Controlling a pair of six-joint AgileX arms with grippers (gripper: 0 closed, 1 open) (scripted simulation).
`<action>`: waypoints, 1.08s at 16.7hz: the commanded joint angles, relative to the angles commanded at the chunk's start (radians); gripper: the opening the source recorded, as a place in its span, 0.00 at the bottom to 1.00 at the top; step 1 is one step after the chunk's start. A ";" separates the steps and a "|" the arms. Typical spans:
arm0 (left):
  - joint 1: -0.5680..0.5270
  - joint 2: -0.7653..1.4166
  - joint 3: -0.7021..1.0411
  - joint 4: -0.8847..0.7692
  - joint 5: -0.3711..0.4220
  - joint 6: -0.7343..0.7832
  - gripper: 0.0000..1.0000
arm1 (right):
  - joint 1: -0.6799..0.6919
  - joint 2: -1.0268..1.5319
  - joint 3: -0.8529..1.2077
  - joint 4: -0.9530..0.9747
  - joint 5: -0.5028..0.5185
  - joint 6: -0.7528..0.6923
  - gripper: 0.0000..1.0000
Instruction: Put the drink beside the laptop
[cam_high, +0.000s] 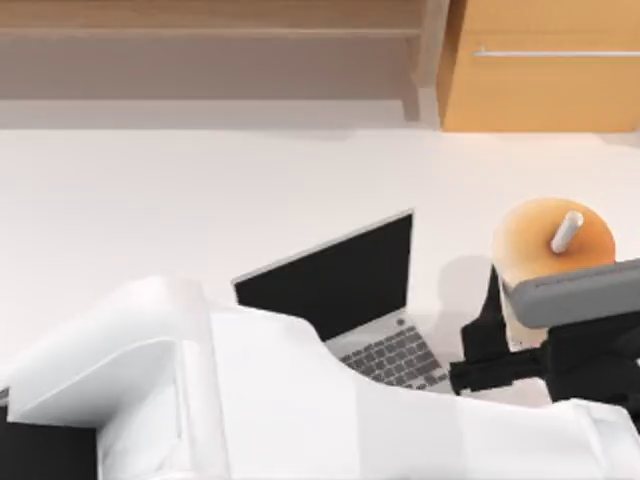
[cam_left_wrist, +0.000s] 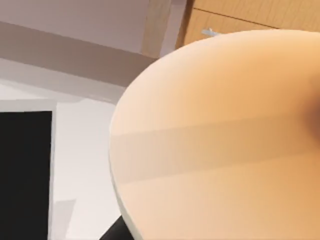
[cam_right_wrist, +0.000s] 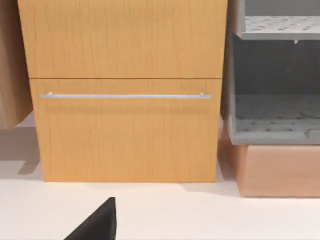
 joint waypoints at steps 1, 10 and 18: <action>-0.010 0.005 -0.002 -0.006 0.000 0.004 0.00 | 0.000 0.000 0.000 0.000 0.000 0.000 1.00; -0.075 0.060 -0.046 -0.073 0.022 0.033 0.00 | 0.000 0.000 0.000 0.000 0.000 0.000 1.00; -0.075 0.060 -0.046 -0.073 0.022 0.033 0.53 | 0.000 0.000 0.000 0.000 0.000 0.000 1.00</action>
